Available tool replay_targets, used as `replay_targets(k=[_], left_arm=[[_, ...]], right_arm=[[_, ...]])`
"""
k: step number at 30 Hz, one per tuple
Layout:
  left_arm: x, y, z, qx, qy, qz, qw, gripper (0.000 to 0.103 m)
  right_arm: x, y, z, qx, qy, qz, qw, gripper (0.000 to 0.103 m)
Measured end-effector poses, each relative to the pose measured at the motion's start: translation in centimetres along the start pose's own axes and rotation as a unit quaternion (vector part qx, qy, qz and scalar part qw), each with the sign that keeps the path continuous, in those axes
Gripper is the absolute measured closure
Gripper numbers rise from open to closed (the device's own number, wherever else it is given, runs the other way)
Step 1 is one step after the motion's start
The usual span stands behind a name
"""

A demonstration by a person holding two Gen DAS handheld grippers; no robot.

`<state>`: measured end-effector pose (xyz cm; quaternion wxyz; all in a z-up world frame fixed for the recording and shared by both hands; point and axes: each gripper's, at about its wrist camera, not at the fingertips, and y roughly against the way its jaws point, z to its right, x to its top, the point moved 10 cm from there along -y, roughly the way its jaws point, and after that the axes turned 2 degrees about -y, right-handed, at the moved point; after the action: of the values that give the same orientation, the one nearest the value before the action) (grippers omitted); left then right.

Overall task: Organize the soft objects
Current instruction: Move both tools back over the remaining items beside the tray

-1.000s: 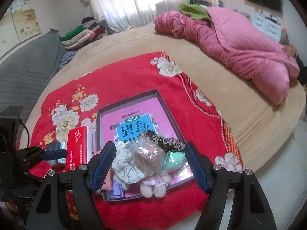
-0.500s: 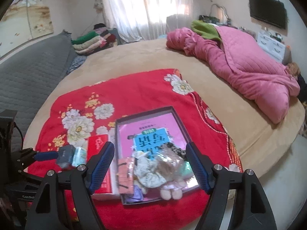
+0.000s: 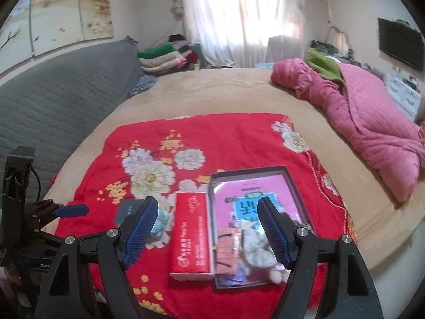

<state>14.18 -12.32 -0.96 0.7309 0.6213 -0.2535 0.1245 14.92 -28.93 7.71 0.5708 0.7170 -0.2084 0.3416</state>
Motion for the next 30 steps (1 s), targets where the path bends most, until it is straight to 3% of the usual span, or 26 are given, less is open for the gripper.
replay_targets(k=[18, 30], left_arm=[[-5.1, 0.0, -7.2, 0.023, 0.06, -0.016, 0.9978, 0.019], [-9.6, -2.8, -10.9, 0.026, 0.091, -0.059, 0.9938, 0.019]], right_arm=[[-3.1, -4.4, -8.3, 0.038, 0.065, -0.049, 0.996, 0.025], [-8.3, -10.3, -12.2, 0.048, 0.13, -0.115, 0.984, 0.025]])
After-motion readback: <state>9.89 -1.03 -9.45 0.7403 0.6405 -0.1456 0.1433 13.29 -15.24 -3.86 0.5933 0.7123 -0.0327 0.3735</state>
